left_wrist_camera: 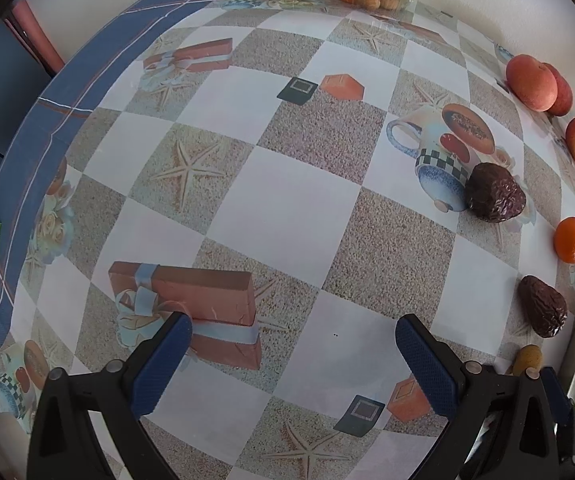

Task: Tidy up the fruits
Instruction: 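Move both tools back over the remaining fruit on the table, then grasp a small brown kiwi with the right tool while the left tool grasps a dried date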

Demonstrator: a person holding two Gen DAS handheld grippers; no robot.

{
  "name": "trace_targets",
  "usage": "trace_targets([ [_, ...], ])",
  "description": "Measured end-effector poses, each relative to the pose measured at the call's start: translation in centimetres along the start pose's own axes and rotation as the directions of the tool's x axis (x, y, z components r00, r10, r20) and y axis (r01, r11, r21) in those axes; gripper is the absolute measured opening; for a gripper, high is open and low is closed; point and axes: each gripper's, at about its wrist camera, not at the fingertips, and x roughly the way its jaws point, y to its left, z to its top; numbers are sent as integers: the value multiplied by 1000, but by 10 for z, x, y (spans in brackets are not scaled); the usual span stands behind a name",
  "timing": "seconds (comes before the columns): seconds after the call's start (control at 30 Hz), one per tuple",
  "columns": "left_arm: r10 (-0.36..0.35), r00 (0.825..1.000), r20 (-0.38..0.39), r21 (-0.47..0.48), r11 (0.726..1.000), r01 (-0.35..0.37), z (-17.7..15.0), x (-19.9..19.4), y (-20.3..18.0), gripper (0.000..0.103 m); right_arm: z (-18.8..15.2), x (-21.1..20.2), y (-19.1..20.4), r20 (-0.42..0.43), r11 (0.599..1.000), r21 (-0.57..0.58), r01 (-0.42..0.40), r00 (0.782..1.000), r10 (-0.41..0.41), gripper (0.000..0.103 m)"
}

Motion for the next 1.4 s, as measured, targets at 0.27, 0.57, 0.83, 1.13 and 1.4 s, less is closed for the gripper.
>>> trace_targets([
  [0.27, -10, 1000, 10, -3, 1000, 10, 1, -5, -2, 103, 4, -8, -17, 2, 993, 75, -90, 996, 90, 37],
  [0.57, -15, 1000, 12, 9, 1000, 15, 0, -12, -14, 103, 5, -10, -19, -7, 989, 68, -130, 991, 130, 27],
  [0.83, -104, 994, 31, 19, 994, 103, 1, -29, -31, 103, 14, -38, -29, 75, 980, 100, -174, 983, 167, 26],
  [1.13, -183, 977, 109, 82, 981, 174, -8, -54, -67, 102, 23, -70, -65, 184, 978, 171, -120, 979, 88, 26],
  [1.4, -313, 945, 90, 214, 933, 289, -15, -49, -110, 91, 22, -79, -104, 200, 973, 232, -12, 979, -36, 26],
])
